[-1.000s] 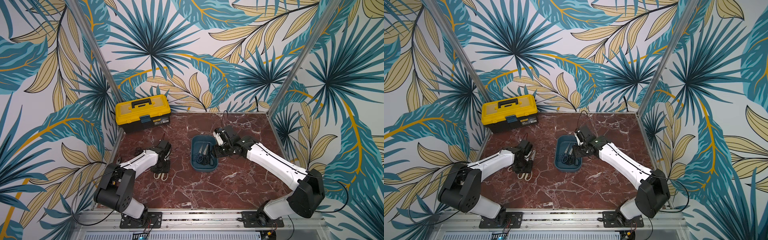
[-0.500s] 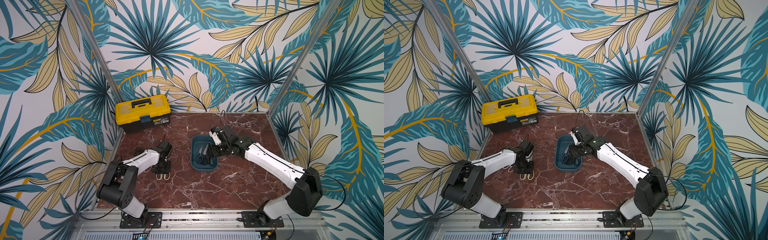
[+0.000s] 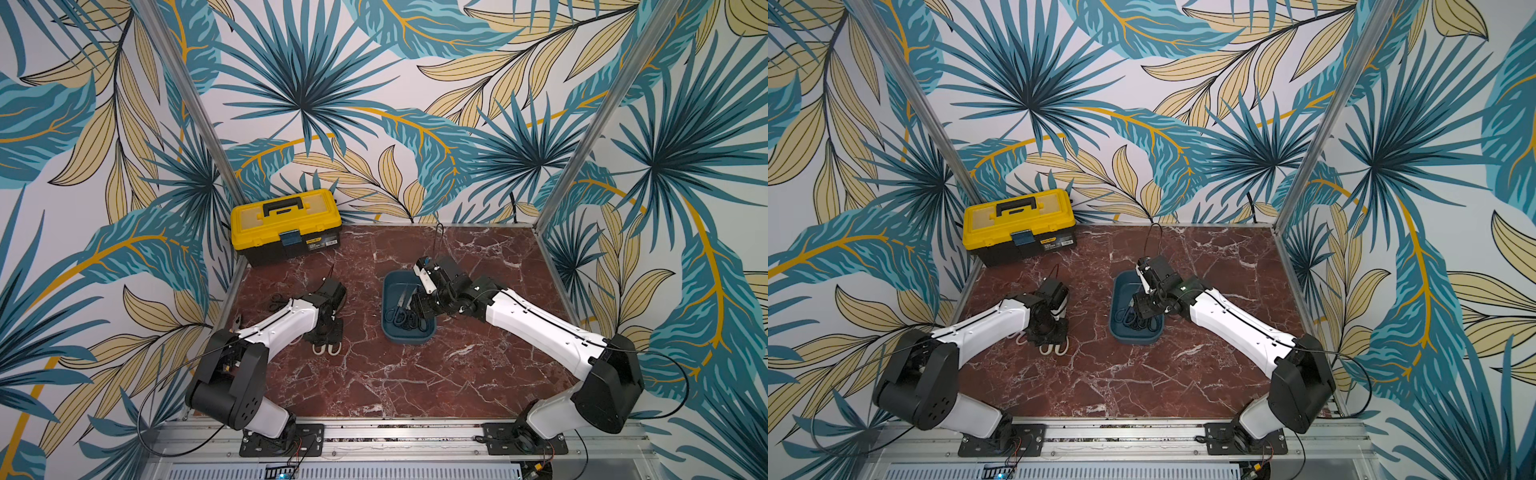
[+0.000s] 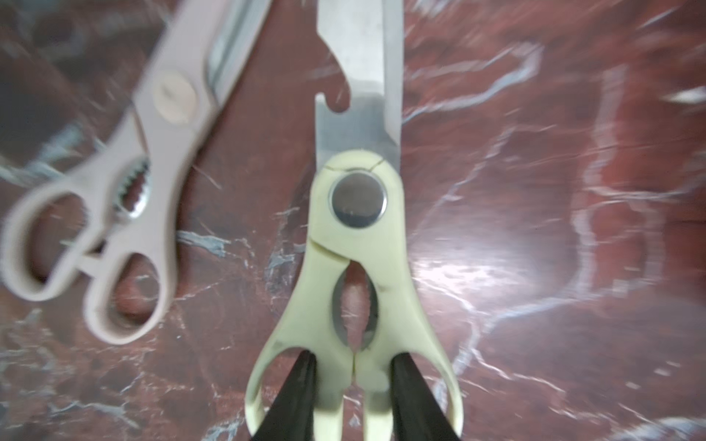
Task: Put the scissors into the storage box
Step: Pick up the scissors from the center of the board, then place the scissors in the storage box.
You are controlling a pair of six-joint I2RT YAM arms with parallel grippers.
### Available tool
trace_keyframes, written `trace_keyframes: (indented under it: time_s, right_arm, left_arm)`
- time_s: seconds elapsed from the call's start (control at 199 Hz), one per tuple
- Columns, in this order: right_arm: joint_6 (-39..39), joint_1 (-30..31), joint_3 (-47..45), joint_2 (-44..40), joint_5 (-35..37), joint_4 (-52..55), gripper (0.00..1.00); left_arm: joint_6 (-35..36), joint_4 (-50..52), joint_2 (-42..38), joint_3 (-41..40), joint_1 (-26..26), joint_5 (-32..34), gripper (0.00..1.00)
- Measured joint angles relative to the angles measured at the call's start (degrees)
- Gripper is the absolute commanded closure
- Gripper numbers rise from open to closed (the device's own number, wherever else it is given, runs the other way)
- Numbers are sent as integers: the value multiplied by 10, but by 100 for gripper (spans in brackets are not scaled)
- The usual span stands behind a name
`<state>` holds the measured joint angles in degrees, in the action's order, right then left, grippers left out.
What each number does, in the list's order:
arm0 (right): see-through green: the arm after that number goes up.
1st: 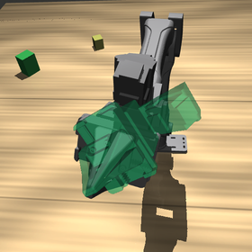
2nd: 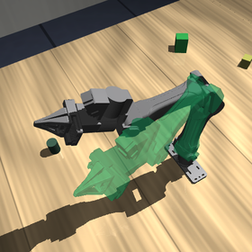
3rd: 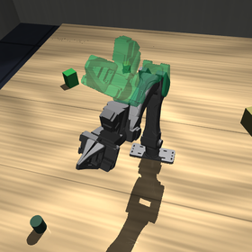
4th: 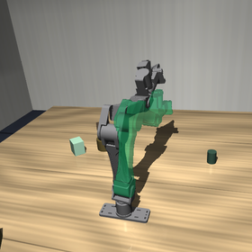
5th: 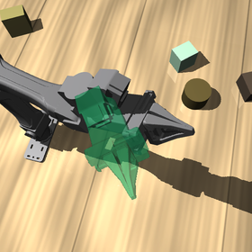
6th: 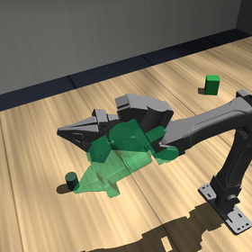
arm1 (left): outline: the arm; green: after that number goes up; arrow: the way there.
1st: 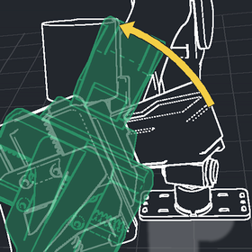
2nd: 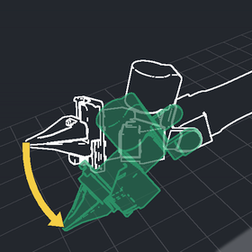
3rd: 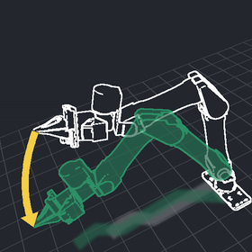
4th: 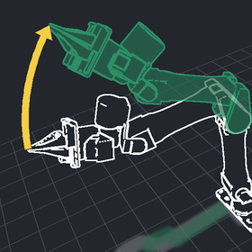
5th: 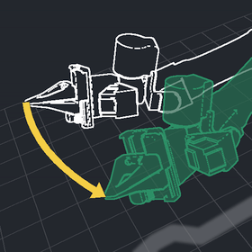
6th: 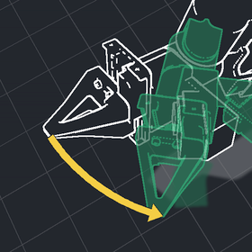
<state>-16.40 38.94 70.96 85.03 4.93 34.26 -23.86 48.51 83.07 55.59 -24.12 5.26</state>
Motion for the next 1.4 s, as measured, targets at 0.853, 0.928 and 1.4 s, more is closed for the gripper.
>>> trace_keyframes:
  time_s: [0.853,0.928,1.4]
  right_arm:
    - [-63,0,-132,-187,268,-74,28]
    - [-63,0,-133,-187,270,-74,28]
    - [-47,0,-133,-174,267,-77,28]
  left_arm:
    - [-92,-37,298,334,-233,-58,100]
    - [-92,-37,302,334,-231,-59,83]
    - [-87,-41,192,330,-190,-40,36]
